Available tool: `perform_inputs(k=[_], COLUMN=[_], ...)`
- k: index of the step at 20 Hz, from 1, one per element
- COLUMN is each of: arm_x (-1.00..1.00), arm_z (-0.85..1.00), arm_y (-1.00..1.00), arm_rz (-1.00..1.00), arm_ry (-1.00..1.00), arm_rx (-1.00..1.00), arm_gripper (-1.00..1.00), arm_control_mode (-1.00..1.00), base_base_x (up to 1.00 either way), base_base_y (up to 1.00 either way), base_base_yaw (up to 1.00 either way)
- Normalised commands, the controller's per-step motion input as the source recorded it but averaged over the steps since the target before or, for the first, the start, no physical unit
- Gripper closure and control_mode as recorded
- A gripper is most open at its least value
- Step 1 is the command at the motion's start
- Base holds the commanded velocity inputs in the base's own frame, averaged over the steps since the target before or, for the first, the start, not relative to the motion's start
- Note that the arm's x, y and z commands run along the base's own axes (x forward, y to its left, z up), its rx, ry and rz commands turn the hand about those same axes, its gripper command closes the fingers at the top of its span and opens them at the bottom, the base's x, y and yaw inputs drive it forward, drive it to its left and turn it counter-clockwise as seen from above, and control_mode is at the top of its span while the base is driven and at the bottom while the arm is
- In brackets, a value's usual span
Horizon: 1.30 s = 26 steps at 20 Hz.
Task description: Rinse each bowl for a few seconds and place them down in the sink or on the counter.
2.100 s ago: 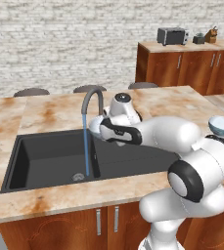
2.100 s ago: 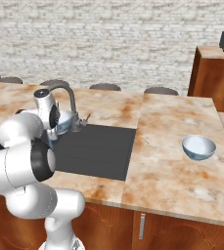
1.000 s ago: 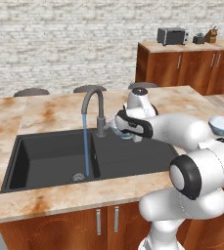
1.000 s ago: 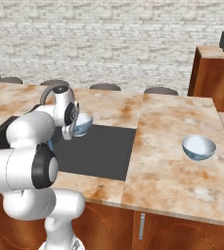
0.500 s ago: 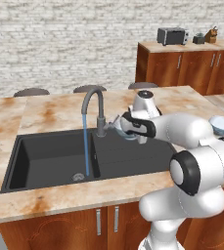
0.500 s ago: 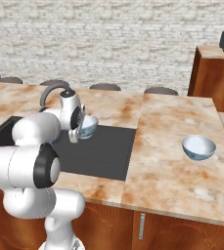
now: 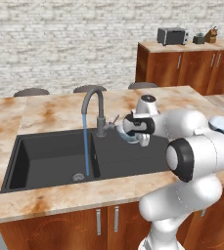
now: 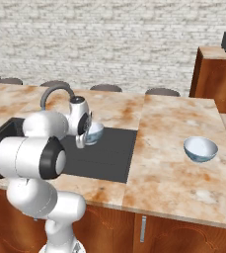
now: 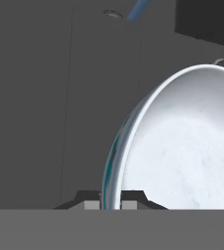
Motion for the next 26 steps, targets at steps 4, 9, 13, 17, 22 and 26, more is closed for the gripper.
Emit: perform_inputs(k=[4, 9, 13, 17, 22, 26], arm_x=[0.19, 0.20, 0.16, 0.03, 0.00, -0.01], arm_z=[-0.29, -0.26, -0.24, -0.23, -0.25, -0.44], arm_y=[-0.16, -0.12, -0.02, -0.02, -0.01, 0.02], arm_rz=[-0.01, 0.00, 0.00, 0.01, 0.01, 0.01], arm_ry=[0.11, 0.07, 0.00, -0.07, -0.15, -0.09], arm_rx=[0.02, 0.01, 0.00, 0.00, 0.00, 0.00], arm_gripper=[1.00, 1.00, 1.00, 1.00, 1.00, 1.00], arm_control_mode=[-1.00, -1.00, -1.00, -1.00, -1.00, -1.00], base_base_x=[0.00, 0.00, 0.00, 0.00, 0.00, 0.00], base_base_y=[0.00, 0.00, 0.00, 0.00, 0.00, 0.00], base_base_yaw=[0.00, 0.00, 0.00, 0.00, 0.00, 0.00])
